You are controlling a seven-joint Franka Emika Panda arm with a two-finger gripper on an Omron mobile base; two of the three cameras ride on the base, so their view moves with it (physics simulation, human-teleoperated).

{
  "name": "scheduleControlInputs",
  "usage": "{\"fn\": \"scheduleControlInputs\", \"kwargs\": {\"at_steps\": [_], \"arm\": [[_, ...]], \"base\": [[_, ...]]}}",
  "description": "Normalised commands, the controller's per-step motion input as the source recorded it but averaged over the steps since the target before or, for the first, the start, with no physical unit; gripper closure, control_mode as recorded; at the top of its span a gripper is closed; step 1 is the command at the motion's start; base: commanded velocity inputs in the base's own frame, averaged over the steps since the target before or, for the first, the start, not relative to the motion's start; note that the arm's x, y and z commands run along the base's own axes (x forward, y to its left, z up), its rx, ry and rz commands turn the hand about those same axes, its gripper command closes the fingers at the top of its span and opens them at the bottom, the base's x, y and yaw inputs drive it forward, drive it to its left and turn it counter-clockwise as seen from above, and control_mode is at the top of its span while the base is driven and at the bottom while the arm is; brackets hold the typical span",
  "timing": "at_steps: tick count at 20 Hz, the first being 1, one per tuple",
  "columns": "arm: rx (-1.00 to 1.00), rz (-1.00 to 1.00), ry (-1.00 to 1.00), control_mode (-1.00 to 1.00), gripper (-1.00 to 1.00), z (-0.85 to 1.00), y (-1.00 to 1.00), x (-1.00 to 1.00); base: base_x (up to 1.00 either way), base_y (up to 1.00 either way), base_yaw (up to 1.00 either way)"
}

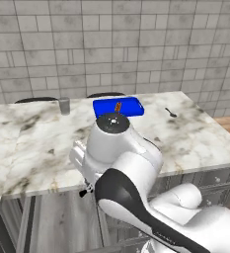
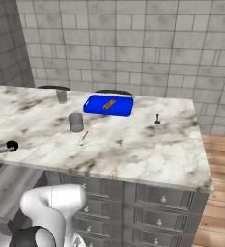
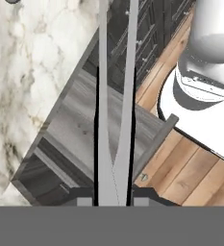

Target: Take the tongs from the drawer on the left and place them on the dining counter next to the tray containing the hot dog.

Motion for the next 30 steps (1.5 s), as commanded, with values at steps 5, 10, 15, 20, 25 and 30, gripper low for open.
{"fn": "scheduleControlInputs", "kwargs": {"at_steps": [5, 10, 15, 20, 25, 30], "arm": [[-0.01, -0.02, -0.01, -1.0, 1.0, 0.0, -0.2, 0.04], [0.05, 0.01, 0.0, -1.0, 1.0, 0.0, -1.0, 0.52], [0.02, 0.02, 0.0, -1.0, 1.0, 0.0, -0.76, 0.43], [0.0, 0.0, 0.0, -1.0, 1.0, 0.0, -0.15, 0.06], [0.0, 0.0, 0.0, -1.0, 1.0, 0.0, 0.0, 0.0], [-0.01, 0.0, 0.02, -1.0, 1.0, -0.09, -0.05, -0.27]], "base": [[0.0, 0.0, 0.0], [0.0, 0.0, 0.0], [0.0, 0.0, 0.0], [0.0, 0.0, 0.0], [0.0, 0.0, 0.0], [0.0, 0.0, 0.0]]}}
